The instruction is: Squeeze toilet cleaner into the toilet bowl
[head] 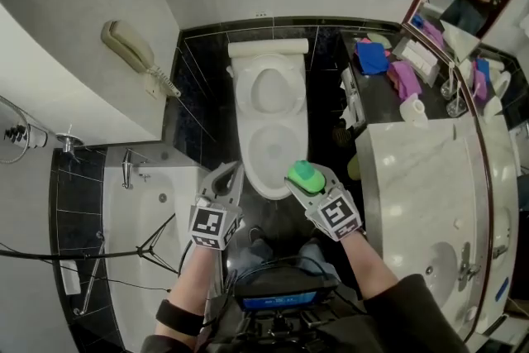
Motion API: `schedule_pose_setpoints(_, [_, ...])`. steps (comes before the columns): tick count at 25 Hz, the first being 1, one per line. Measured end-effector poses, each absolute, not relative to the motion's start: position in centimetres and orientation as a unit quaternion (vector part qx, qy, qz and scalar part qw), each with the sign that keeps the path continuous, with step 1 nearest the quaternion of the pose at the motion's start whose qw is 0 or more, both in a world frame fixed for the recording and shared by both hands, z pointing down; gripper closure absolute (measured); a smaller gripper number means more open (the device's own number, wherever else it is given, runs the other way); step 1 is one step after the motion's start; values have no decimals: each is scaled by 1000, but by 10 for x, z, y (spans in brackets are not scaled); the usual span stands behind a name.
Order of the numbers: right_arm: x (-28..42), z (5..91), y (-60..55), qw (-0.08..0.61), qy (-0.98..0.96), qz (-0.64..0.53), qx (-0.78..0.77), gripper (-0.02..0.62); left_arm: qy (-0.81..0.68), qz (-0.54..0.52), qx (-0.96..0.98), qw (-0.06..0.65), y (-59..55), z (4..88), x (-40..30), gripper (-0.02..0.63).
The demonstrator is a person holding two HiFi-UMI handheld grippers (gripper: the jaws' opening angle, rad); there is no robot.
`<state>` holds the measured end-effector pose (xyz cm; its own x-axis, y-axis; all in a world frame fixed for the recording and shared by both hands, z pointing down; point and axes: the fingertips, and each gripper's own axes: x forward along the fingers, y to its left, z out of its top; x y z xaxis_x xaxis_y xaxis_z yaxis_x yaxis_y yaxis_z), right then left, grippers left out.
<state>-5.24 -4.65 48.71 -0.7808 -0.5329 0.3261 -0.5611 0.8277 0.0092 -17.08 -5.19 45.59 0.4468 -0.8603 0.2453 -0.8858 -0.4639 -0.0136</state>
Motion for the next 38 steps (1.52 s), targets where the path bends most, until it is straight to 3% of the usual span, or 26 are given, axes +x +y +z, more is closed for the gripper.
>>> schedule_pose_setpoints(30, [-52,498,-60,217,-952,45,212,414,-512,122,849,35,-58,436,-142,606])
schedule_pose_setpoints(38, [-64,503,-58,244,-950,57,186,414,-497,162,852,-9,-62,433,-134,586])
